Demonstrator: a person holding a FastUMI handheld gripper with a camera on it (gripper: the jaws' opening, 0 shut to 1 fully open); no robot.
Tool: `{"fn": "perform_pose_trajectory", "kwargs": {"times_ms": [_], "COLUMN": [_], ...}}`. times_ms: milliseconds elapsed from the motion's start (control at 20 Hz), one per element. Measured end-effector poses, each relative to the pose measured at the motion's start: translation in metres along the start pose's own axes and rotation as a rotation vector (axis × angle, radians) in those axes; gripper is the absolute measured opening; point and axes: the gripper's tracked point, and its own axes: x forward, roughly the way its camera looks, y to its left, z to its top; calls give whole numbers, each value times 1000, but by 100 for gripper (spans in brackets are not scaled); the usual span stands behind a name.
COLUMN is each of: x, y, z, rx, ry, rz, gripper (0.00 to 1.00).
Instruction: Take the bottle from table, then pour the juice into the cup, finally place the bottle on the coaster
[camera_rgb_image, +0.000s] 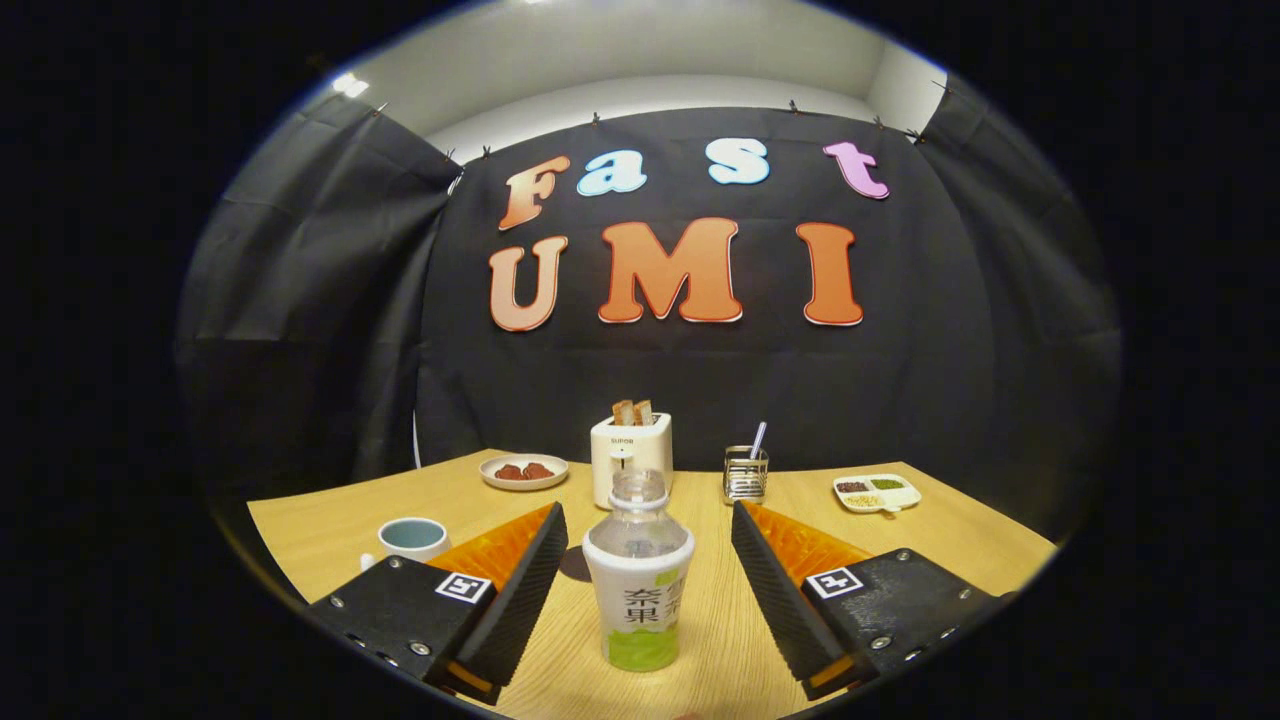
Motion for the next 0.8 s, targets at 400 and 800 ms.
{"fn": "perform_pose_trajectory", "kwargs": {"times_ms": [400,800], "x": [24,39], "y": [10,4], "z": [-63,-77], "rx": [48,57], "ry": [145,190], "rz": [3,-75], "gripper": [95,60]}}
